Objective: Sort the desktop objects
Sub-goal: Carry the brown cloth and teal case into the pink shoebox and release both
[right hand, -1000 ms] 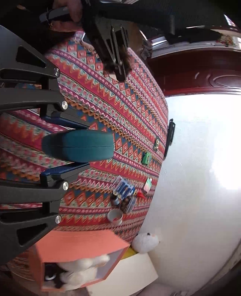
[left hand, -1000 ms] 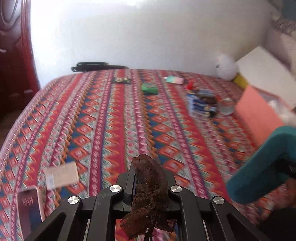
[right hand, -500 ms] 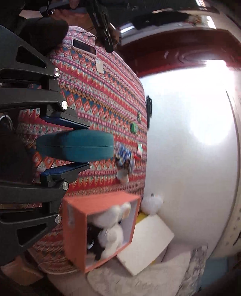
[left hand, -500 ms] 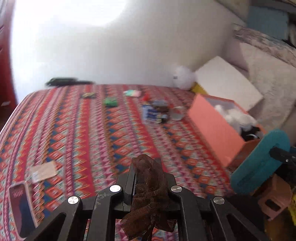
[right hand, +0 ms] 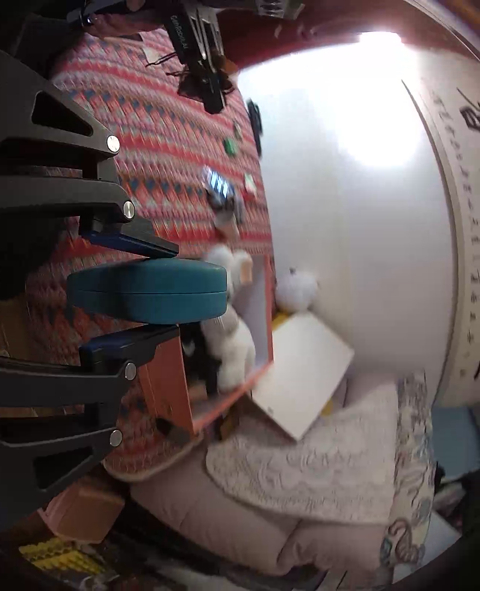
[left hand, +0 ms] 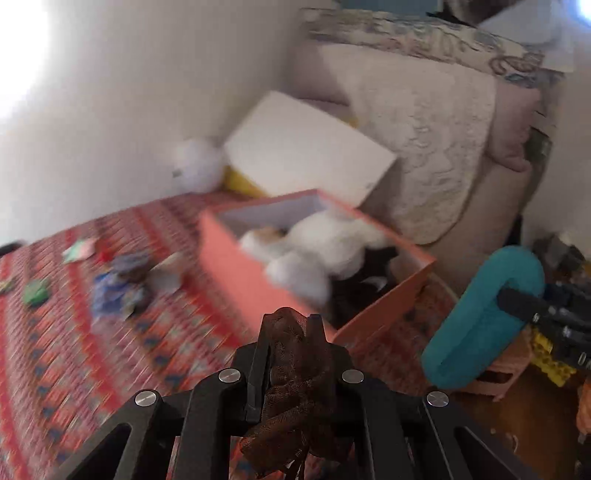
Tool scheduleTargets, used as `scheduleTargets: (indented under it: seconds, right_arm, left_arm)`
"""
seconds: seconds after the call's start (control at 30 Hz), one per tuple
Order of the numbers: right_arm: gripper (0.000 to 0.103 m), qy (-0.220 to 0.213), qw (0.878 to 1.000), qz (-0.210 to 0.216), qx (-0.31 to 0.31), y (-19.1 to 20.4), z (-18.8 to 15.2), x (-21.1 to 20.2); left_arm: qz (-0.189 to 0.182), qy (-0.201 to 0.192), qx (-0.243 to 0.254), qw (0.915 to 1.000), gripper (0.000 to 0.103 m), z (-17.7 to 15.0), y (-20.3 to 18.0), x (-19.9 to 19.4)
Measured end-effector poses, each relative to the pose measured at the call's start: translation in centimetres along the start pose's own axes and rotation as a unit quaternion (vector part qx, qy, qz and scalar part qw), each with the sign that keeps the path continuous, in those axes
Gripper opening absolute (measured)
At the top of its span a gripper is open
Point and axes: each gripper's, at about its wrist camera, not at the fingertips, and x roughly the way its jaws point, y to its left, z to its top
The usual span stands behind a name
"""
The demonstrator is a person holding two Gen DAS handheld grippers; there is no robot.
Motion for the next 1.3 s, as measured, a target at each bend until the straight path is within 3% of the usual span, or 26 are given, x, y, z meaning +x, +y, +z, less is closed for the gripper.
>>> scheduleTargets:
  seconds: [0.23,0.43,0.47,0.53,0.57,0.6,0.63,0.67,0.7,0.83,0.9,1.07,1.3]
  right_arm:
    - [0.038,-0.012,1.000,-0.011,-0.004,-5.0,5.8,6.4]
    - [0.038,-0.002,1.000,0.004,-0.008,-7.5,10.7,16.5]
    - [0.038,0.006,1.000,0.010,-0.005,-7.9,11.1,18.4]
    - [0.039,0.017,1.000,0.020,0.003,-8.6,11.9,21.9]
    - [0.040,0.015,1.000,0.021,0.009,-8.7,12.1,23.0]
    - [0.055,0.014,1.000,0.023,0.016,-8.9,12.4,24.2]
    - [0.065,0.013,0.999,0.024,0.022,-9.0,12.6,25.4]
    - [0.084,0.005,0.999,0.019,0.028,-9.1,12.8,26.1]
    - [0.095,-0.010,0.999,0.009,0.033,-9.2,13.0,26.4]
    - [0.095,-0.009,0.999,-0.034,0.013,-8.1,13.2,27.0]
    - [0.095,-0.008,0.999,-0.033,0.008,-7.3,13.0,26.2]
    - [0.095,-0.011,0.999,-0.028,0.009,-4.9,12.0,21.8]
    - [0.096,-0.004,1.000,-0.023,0.003,0.9,8.8,14.1]
  left_arm:
    - [-0.012,0.019,0.014,0.9996,0.011,9.2,-0.6,11.2]
    - [-0.002,0.078,0.000,0.9969,0.013,12.9,1.1,23.5]
    - [-0.003,0.091,-0.004,0.9958,0.020,13.1,1.4,25.4]
    - [-0.003,0.106,-0.013,0.9943,0.059,12.9,1.9,28.1]
    - [0.005,0.100,-0.023,0.9947,0.086,12.7,2.3,28.6]
    - [0.013,0.095,-0.032,0.9948,0.092,12.5,2.6,29.1]
    - [0.024,0.089,-0.040,0.9949,0.092,12.3,3.0,29.3]
    - [0.037,0.083,-0.047,0.9948,0.095,12.1,3.4,29.2]
    - [0.045,0.081,-0.049,0.9945,0.096,11.9,3.7,29.0]
    - [0.066,0.084,-0.034,0.9937,0.096,10.7,4.3,27.5]
    - [0.075,0.078,-0.028,0.9938,0.096,9.9,4.4,25.6]
    - [0.071,0.081,-0.052,0.9928,0.097,7.4,5.1,20.3]
    - [0.081,0.089,-0.070,0.9902,0.098,1.1,6.1,11.9]
